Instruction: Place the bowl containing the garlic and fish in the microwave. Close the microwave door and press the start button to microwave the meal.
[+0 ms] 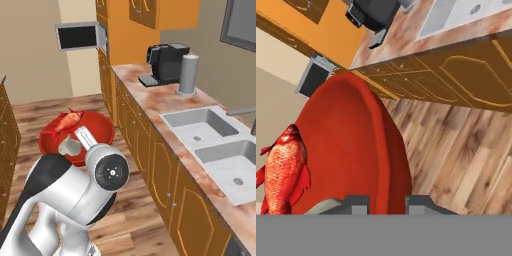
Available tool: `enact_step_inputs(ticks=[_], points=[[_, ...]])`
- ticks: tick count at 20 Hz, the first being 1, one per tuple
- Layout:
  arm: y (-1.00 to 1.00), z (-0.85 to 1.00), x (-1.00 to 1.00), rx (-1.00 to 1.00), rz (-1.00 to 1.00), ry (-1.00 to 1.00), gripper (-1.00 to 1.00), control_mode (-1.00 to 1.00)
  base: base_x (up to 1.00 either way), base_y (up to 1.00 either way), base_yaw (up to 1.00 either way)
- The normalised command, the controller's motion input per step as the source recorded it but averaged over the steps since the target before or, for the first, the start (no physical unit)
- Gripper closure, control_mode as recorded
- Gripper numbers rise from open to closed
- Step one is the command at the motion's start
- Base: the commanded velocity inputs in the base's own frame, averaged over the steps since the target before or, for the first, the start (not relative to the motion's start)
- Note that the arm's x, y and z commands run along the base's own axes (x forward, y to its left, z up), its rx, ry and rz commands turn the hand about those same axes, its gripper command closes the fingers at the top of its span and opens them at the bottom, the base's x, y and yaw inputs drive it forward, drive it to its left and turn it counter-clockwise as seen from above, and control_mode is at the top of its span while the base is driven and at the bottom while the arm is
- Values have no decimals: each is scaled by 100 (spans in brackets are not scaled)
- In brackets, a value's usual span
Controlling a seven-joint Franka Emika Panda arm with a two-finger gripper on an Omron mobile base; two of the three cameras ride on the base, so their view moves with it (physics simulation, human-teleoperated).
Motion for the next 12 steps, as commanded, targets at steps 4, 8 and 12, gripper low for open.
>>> enact_step_inputs(ticks=[4, 8, 12], points=[[0, 0, 0, 0, 0, 0, 100, 100, 100, 95, 12], [0, 0, 0, 0, 0, 0, 100, 100, 100, 100, 7], [0, 0, 0, 0, 0, 0, 100, 100, 100, 100, 1]])
